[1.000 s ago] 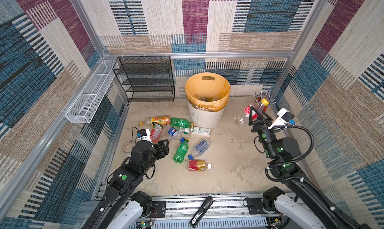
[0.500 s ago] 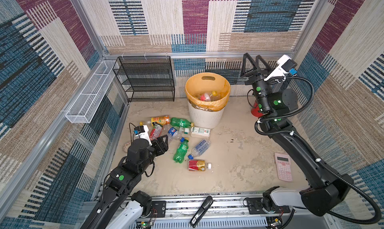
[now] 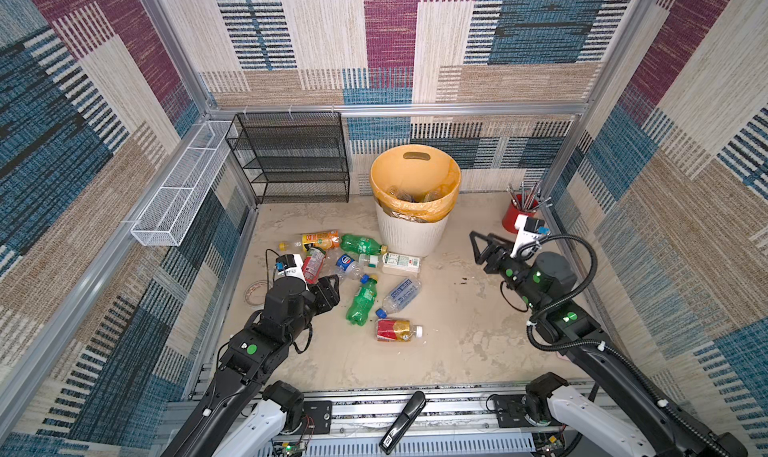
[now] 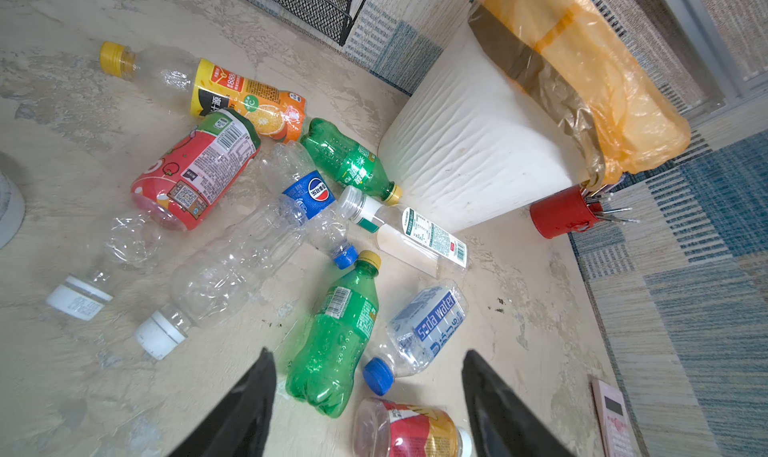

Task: Throw the plastic bottles in the bin
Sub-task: 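Return the right gripper while the left gripper reaches toward the green soda bottle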

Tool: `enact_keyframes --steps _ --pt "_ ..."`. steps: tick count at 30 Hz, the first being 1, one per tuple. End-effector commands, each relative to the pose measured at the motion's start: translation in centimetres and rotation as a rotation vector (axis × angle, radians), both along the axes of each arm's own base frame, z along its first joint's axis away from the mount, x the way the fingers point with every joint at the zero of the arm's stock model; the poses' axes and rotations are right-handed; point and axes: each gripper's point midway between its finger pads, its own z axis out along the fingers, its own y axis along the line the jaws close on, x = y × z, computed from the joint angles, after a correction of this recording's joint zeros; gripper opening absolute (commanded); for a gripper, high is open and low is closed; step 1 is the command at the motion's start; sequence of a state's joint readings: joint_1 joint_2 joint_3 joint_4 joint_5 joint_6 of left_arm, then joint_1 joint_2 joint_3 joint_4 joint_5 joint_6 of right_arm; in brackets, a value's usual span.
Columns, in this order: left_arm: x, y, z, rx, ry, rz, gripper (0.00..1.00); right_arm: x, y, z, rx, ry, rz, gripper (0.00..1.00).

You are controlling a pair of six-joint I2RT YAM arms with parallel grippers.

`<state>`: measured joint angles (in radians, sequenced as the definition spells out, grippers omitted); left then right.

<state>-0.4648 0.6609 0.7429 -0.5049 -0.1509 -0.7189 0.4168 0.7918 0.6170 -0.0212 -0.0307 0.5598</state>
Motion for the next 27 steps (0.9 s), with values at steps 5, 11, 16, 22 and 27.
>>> enact_keyframes --steps 5,11,16,22,27 --pt "-0.1 -0.7 -1.5 -0.029 0.068 -0.012 0.70 -5.5 0.1 -14.3 -0.005 0.461 0.071 0.68" --pt "-0.5 -2.6 -4.4 -0.007 0.229 -0.103 0.69 -6.6 0.4 -17.2 -0.022 0.569 0.099 0.68" --pt "-0.9 -3.1 -6.8 0.074 0.418 -0.147 0.69 -6.7 0.6 -17.8 -0.033 0.599 0.112 0.68" --pt "-0.4 -4.3 -7.4 0.154 0.461 -0.260 0.70 -6.8 0.5 -18.0 -0.041 0.596 0.109 0.68" --pt "-0.2 -4.8 -7.6 0.224 0.502 -0.334 0.72 -7.0 0.5 -18.2 -0.040 0.601 0.114 0.68"
